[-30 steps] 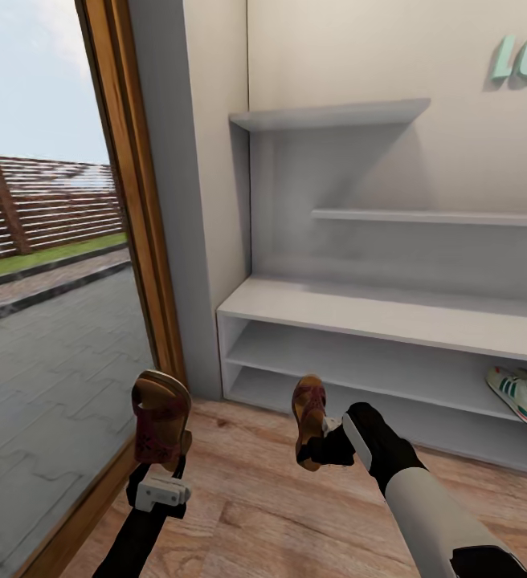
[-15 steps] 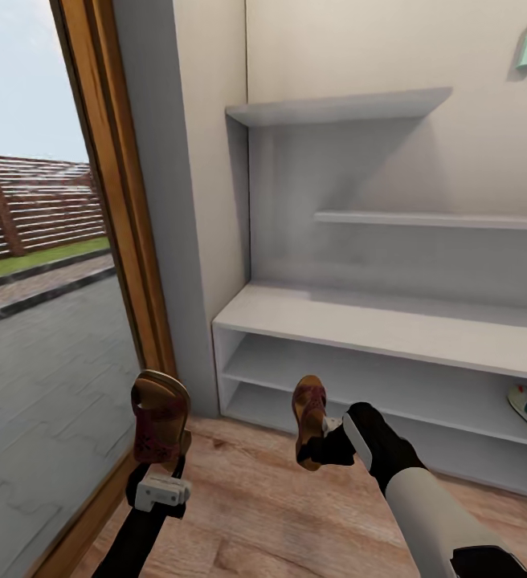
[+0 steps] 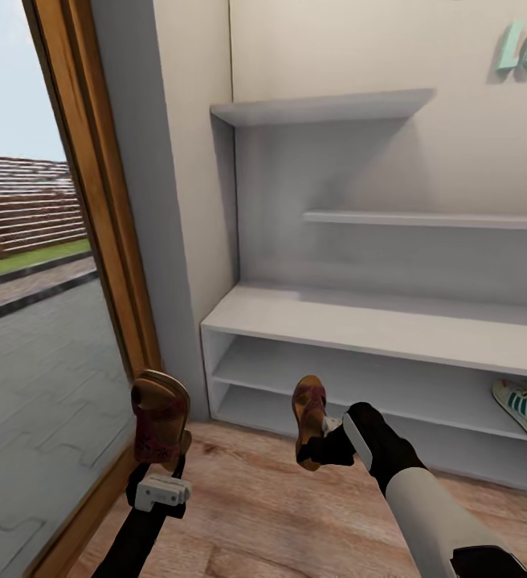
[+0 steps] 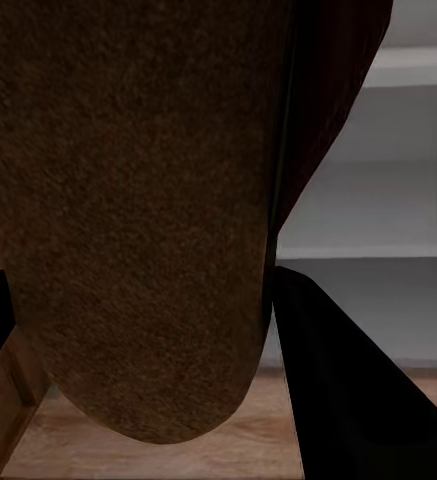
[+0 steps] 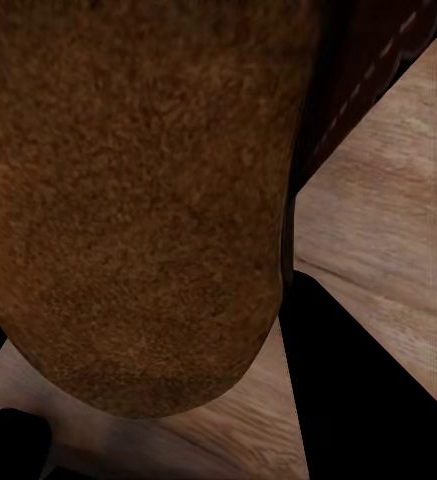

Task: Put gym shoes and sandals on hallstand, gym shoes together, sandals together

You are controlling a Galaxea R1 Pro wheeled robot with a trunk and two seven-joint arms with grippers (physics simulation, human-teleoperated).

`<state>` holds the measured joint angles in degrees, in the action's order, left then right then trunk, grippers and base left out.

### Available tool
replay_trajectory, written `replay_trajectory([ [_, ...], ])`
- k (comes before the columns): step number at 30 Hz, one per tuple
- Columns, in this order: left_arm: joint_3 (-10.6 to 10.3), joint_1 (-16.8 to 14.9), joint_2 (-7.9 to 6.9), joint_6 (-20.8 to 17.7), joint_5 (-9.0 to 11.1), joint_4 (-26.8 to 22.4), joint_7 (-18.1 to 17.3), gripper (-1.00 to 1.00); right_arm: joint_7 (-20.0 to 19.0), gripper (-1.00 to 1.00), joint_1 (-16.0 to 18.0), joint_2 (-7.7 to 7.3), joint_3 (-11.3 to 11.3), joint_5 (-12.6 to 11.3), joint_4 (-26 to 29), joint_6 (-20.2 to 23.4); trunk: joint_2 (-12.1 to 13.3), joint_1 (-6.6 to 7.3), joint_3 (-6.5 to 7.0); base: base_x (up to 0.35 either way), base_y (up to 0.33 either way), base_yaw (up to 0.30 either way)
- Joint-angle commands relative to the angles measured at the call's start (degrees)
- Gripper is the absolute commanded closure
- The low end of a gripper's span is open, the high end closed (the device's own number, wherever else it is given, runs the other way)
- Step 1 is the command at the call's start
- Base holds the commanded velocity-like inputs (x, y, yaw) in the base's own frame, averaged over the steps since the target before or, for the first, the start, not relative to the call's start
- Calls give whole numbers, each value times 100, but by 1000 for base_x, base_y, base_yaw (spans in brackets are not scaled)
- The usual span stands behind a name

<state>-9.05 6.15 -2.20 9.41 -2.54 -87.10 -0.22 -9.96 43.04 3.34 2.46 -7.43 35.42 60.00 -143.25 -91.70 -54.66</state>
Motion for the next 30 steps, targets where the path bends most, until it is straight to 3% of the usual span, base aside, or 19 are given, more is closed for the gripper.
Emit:
replay_trajectory([
  [1,0,0,0,0,-19,0,4,100,3,100,1,0,0,-4,0,0,0,0,0,1,0,-186],
  [30,1,0,0,0,-21,4,4,100,3,100,0,0,0,-5,0,0,0,0,0,59,61,-16],
])
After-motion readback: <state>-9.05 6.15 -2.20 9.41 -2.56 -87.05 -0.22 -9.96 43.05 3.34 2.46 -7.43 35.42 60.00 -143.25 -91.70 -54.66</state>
